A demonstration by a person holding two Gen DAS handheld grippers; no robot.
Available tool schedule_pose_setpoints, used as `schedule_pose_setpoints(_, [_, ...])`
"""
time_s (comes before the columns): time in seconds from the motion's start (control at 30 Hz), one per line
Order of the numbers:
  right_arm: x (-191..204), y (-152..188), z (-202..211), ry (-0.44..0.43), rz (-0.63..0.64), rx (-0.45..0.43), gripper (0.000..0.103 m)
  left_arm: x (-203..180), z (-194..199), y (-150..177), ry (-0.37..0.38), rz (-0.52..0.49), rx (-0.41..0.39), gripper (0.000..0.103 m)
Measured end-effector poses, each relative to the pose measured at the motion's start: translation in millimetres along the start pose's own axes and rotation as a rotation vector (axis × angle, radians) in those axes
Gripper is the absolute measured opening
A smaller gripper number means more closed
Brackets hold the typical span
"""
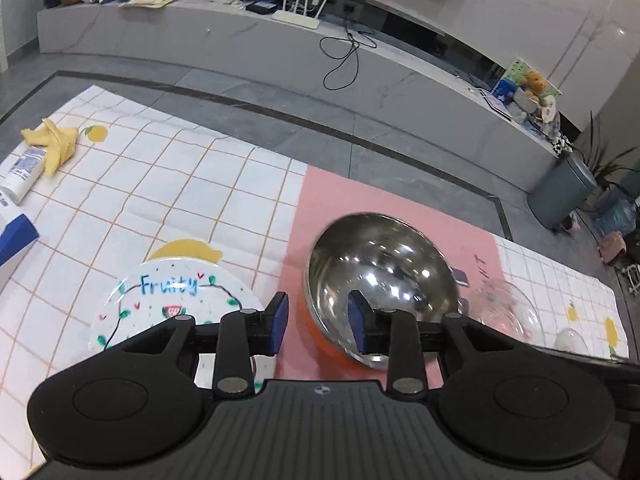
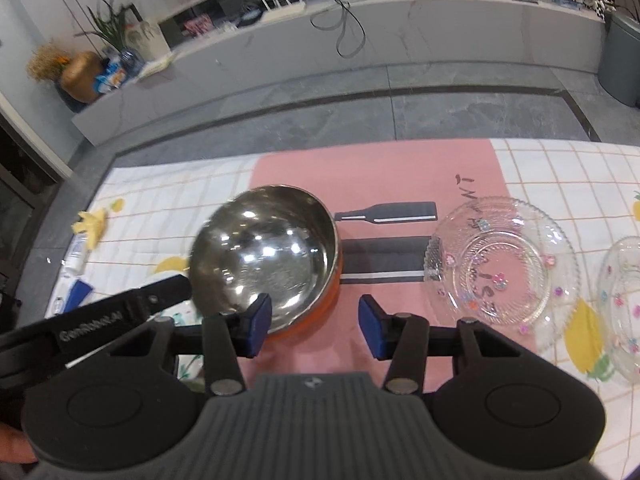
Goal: Organize plates and bowls
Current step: 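Lift the blue steel bowl with both tools and carry it over the orange bowl, then lower the blue steel bowl into the orange steel bowl with both tools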
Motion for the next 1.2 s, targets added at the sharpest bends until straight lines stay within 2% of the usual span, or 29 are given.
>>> schedule_pose_setpoints(0.23, [-5, -10, -35, 0.029, -0.023, 0.03, 0.033, 5, -26, -5, -0.003, 0.01, 0.028, 0.035])
schedule_pose_setpoints(0.37, [-8, -9, -44, 0.029, -0.041, 0.041, 0.019, 7, -32, -3, -0.019, 0.008, 0.037, 0.018])
schedule_pose_setpoints(0.43, [-8, -8, -45, 0.019, -0.048, 0.038, 0.014, 5, -32, -2, 0.005, 0.013, 0.037, 0.012])
schedule_pose_setpoints(0.63, [-9, -6, -42, 0.015, -0.068, 0.044, 0.013, 2, -28, 0, -0.024, -0.009, 0.048, 0.01])
schedule_pose_setpoints(0.87, [-8, -4, -12, -0.001, -0.073, 0.028, 0.012, -9, 5, 4, -0.033, -0.018, 0.045, 0.009])
schedule_pose_setpoints(1.03, [-6, 3, 29, -0.015, -0.063, 0.003, 0.012, -18, 43, 10, -0.01, 0.027, 0.02, 0.01])
schedule_pose_setpoints(1.2, [-6, 23, 76, -0.049, -0.074, -0.034, 0.012, -32, 89, 26, -0.007, 0.012, -0.022, 0.01])
Point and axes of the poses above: each gripper's, at about its wrist camera, not at the fingertips, and z roughly against the way its jaws point, x to its left, y to its underside, the point moved 10 cm from there along -z, roughly the way its jaws point, and after that the axes turned 1 degree about -x, right-handed, at the moved point
